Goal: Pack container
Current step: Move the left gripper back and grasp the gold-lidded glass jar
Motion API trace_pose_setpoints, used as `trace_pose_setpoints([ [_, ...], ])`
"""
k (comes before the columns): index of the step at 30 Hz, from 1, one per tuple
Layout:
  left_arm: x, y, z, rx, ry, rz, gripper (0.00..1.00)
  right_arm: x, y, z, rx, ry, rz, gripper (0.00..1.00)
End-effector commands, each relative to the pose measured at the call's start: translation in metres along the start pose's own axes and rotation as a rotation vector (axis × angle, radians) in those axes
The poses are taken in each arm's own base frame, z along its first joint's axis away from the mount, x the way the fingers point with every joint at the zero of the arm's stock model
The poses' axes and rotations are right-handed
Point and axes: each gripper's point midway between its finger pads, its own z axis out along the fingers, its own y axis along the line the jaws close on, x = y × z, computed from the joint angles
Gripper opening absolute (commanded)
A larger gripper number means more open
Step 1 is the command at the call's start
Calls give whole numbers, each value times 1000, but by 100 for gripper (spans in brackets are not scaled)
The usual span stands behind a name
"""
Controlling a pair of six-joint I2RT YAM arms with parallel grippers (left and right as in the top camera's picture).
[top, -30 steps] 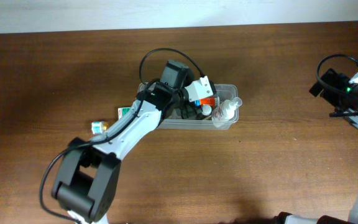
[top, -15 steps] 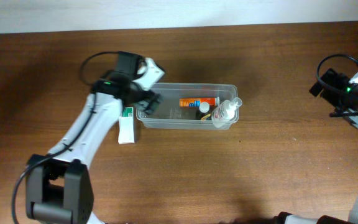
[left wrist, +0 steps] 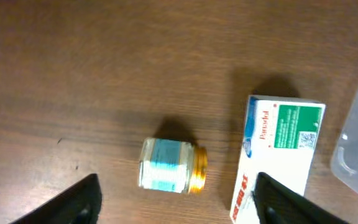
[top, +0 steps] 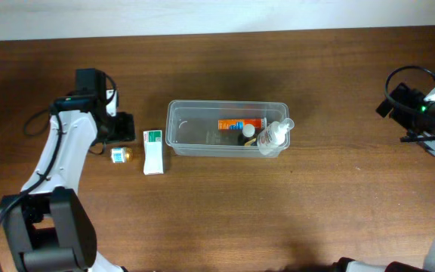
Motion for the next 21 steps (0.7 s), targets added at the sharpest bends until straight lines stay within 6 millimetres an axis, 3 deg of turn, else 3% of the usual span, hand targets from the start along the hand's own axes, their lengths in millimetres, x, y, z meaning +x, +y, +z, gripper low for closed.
trace_pose_setpoints([
  [1, 21, 4, 13, -21, 57, -55, 81, -2, -1, -1, -1, -6, 10, 98],
  [14, 48, 3, 73, -30, 176, -49, 82, -2, -1, -1, -2, -6, 10, 99],
  [21, 50, 3, 79, -27, 190, -45, 65, -2, -1, -1, -2, -6, 10, 98],
])
